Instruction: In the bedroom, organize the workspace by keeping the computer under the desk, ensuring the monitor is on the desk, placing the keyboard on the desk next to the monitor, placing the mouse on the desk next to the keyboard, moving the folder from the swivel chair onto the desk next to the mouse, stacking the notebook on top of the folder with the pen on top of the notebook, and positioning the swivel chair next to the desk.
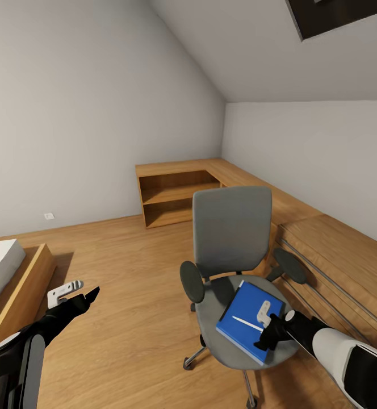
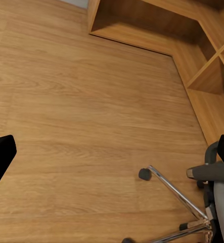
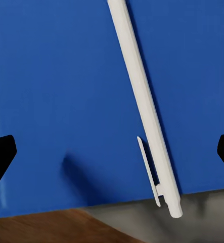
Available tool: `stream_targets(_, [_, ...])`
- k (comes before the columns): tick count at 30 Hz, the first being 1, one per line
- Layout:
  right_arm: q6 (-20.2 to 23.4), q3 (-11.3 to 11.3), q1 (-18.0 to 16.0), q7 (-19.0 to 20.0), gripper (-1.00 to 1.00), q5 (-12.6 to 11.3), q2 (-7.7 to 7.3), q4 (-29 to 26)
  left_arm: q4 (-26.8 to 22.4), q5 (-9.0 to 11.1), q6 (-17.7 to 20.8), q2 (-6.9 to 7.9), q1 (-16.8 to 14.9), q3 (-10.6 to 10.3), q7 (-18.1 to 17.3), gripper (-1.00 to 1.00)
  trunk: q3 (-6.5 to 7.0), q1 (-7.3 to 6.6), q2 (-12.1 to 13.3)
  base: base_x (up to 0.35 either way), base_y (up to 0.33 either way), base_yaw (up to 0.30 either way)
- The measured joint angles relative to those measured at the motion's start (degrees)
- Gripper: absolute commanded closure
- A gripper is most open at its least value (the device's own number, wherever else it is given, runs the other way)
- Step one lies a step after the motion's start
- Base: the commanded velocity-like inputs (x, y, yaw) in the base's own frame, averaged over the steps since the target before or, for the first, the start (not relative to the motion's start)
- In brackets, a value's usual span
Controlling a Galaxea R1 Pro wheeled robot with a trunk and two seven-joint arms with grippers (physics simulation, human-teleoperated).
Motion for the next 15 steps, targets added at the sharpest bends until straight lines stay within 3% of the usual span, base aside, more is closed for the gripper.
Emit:
stream_targets(4, [-0.3,0.0,0.0,0.0,-1.00,0.0,-0.09,0.0,0.1,0.0,0.0,0.00,0.0,0.0,0.0,-1.00,0.00,0.00,0.0,0.000,0.000,0.000])
stream_targets(15, [-0.2,-0.2,0.1,-0.6,-1.00,0.0,2.15,0.2,0.9,-0.1,-0.2,-0.79,0.0,0.1,0.1,-1.00,0.00,0.00,0.0,0.000,0.000,0.000])
